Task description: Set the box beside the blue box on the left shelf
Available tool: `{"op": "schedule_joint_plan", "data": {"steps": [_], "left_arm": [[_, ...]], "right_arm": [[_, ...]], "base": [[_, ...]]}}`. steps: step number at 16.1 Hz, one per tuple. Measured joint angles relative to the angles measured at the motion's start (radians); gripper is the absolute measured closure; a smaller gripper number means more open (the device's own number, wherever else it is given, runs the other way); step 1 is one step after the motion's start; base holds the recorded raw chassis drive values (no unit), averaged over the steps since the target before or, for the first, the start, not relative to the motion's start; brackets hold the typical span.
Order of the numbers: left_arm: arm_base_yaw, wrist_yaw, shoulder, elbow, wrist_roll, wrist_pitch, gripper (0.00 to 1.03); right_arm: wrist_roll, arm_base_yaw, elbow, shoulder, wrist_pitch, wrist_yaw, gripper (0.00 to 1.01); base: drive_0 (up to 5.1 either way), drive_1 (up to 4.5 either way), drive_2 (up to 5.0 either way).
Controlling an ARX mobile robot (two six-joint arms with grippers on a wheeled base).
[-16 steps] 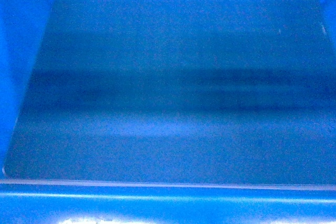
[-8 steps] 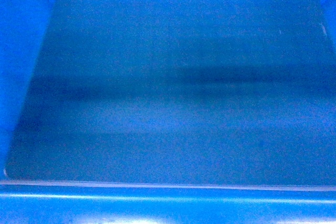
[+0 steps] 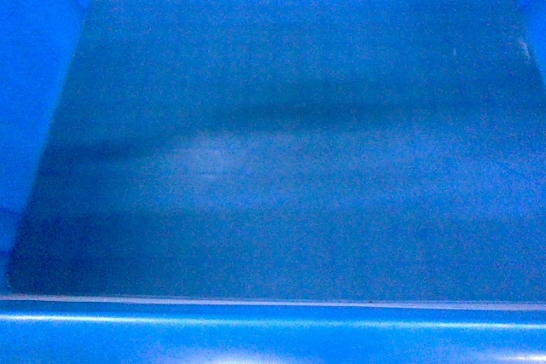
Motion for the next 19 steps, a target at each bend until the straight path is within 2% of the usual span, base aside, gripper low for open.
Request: {"op": "schedule_joint_plan", "data": {"steps": [19], "left_arm": [[0.0, 0.0, 0.0, 0.0, 0.0, 0.0, 0.86]], "right_arm": [[-0.001, 0.0, 0.0, 0.0, 0.0, 0.0, 0.85]], "base": [[-1.6, -1.64, -1.6]]}}
